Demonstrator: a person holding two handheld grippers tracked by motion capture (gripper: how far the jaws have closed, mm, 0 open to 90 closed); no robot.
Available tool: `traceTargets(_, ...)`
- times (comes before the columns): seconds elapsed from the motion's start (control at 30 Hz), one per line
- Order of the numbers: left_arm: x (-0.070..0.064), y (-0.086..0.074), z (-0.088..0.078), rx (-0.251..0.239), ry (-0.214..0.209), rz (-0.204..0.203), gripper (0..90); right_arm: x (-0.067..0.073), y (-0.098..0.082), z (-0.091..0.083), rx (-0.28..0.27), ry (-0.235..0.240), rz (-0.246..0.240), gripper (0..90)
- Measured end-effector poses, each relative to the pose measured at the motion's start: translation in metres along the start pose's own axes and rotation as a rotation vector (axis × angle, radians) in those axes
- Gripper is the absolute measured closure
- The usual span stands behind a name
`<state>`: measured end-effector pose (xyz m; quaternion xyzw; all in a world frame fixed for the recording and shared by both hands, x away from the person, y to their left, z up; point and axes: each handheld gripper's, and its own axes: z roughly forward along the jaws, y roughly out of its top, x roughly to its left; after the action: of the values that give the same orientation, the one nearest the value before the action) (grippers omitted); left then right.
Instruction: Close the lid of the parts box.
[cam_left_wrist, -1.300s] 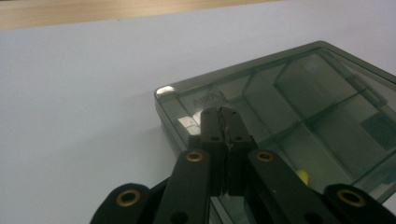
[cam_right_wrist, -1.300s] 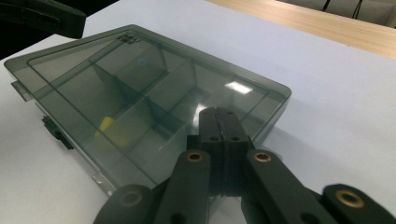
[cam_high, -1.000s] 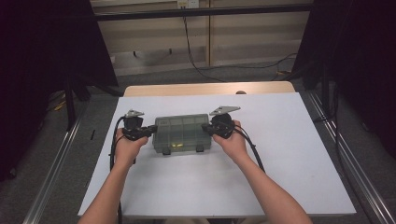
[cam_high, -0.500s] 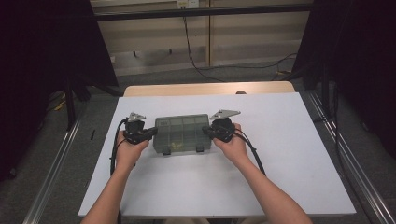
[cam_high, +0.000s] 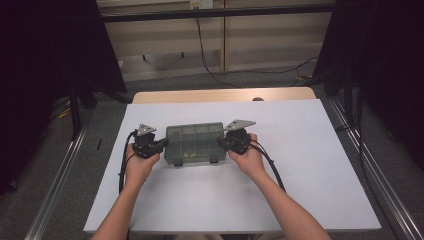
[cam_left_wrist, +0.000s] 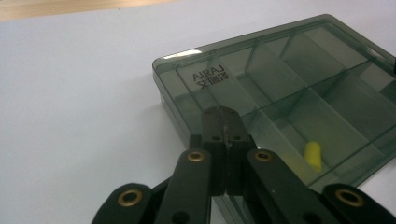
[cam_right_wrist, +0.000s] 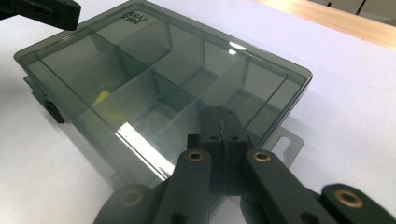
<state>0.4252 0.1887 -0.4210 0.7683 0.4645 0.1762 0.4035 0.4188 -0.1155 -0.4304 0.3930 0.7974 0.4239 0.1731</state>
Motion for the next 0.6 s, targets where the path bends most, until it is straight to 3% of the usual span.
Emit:
traceTargets(0.2, -0.001, -0.001, 0.0, -0.008, -0.006, -0.004, 88.1, -0.002, -0.002, 0.0, -0.014, 0.012, 0.019, 89.5)
traceTargets(0.33, -0.001, -0.002, 0.0, -0.03, -0.027, -0.025, 82.9, -0.001, -0.003, 0.0, -0.029, 0.024, 0.022, 82.4)
traceTargets(0.53, -0.004, -0.003, -0.009, -0.067, -0.057, -0.029, 65.2, 0.002, -0.007, -0.007, -0.07, 0.055, 0.083, 54.4)
traceTargets(0.6, -0.006, -0.004, -0.014, -0.082, -0.065, -0.016, 63.7, -0.001, -0.01, -0.013, -0.088, 0.074, 0.098, 45.8)
